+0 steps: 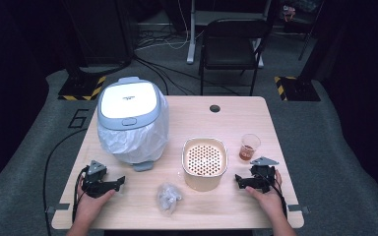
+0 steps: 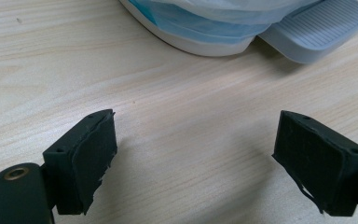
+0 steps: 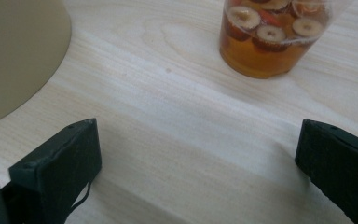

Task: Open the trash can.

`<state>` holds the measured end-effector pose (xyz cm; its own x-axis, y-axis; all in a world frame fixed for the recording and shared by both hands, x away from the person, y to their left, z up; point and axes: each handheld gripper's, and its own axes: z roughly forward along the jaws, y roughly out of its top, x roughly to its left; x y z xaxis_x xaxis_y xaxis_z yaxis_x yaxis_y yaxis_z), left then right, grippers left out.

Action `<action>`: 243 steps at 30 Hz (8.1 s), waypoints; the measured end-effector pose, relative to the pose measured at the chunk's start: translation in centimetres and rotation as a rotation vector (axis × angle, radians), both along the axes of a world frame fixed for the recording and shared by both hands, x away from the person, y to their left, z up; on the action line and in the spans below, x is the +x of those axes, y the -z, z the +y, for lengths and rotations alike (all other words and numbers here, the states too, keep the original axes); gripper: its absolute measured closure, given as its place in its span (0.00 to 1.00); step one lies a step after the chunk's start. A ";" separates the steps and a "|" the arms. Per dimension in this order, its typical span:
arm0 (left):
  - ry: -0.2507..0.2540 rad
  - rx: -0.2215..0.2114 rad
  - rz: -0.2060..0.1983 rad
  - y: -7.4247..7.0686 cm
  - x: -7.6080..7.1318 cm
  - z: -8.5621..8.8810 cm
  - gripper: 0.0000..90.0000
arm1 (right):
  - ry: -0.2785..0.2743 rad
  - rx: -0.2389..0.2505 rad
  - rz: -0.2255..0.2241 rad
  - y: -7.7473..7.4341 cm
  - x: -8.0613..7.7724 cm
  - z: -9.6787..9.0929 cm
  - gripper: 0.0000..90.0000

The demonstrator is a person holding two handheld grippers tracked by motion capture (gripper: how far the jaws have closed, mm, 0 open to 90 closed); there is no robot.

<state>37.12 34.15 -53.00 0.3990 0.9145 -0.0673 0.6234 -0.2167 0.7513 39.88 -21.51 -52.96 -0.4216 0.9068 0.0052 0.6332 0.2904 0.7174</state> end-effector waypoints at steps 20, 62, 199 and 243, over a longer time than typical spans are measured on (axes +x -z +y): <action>-0.026 -0.032 0.011 -2.7 -0.9 0.4 0.34 | 0.012 -0.024 0.009 -3.8 -2.6 -0.1 0.26; 0.044 -0.091 -0.111 -15.7 -0.9 1.8 0.54 | -0.357 0.050 -0.170 -18.0 3.7 17.5 0.50; 0.191 -0.068 -0.061 -5.7 -0.8 -6.3 0.84 | -0.569 0.055 -0.265 -13.3 -6.4 19.1 0.56; 0.099 -0.024 -0.028 -1.2 0.4 -7.3 1.00 | -0.649 0.029 -0.184 -9.3 -7.7 22.1 0.45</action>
<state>37.50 26.83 -51.77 0.4896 0.8686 -0.0761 0.5781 -0.2581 0.7741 32.18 0.58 -43.66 -0.8773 0.4697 -0.0983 0.2035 0.5497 0.8102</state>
